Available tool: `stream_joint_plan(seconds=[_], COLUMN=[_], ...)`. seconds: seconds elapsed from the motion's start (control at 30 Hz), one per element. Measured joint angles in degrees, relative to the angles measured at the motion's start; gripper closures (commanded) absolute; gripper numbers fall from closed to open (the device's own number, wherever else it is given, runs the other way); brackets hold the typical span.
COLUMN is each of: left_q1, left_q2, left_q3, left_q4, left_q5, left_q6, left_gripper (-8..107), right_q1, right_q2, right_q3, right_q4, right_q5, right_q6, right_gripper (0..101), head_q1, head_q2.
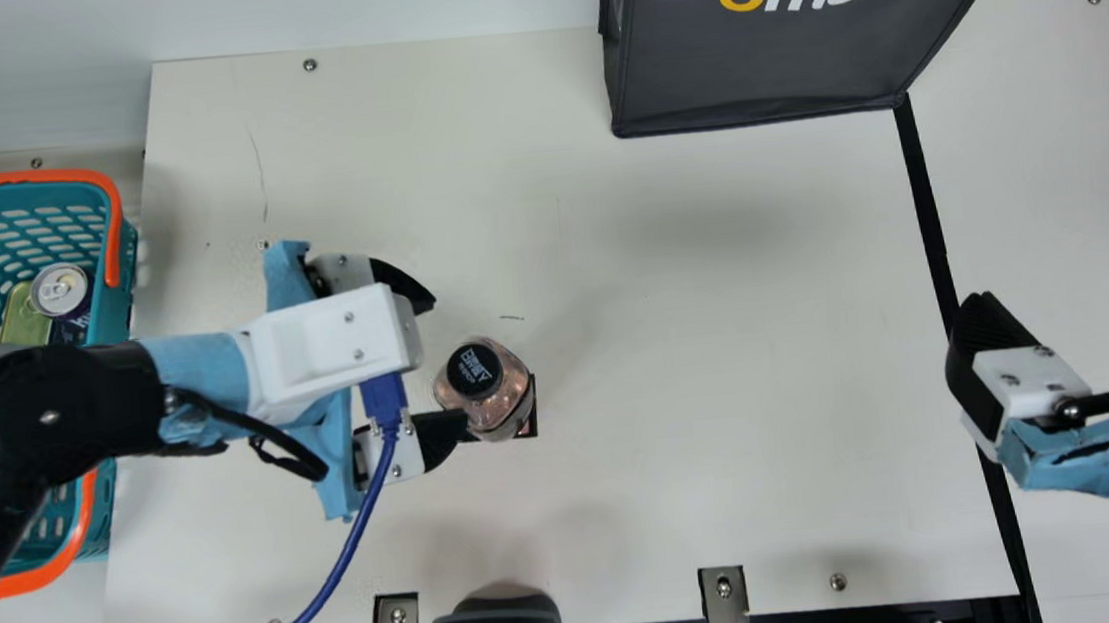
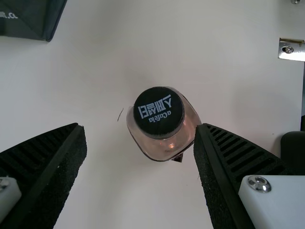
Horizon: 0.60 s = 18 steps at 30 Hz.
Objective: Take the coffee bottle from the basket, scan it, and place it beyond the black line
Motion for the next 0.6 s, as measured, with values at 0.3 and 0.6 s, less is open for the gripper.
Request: stream_joint_plan(seconds=[0.3, 0.6], left_q1=[2.4, 4.0], left_q2=[-3.9, -8.5], left_q3=[-0.1, 0.4], left_q4=[1.3, 3.5], left_q5=[0.3, -0.4], left_q6=[-4.7, -10.3], left_gripper=[9, 9], right_q1=[0.0, 0.0], right_q2=[0.0, 0.0], right_q3=[0.0, 0.0], right_q4=[0.0, 0.0], right_q5=[0.0, 0.0], right_q6=[0.0, 0.0], right_gripper=[10, 10], head_q1=[0.0, 0.0], head_q2=[0.0, 0.0])
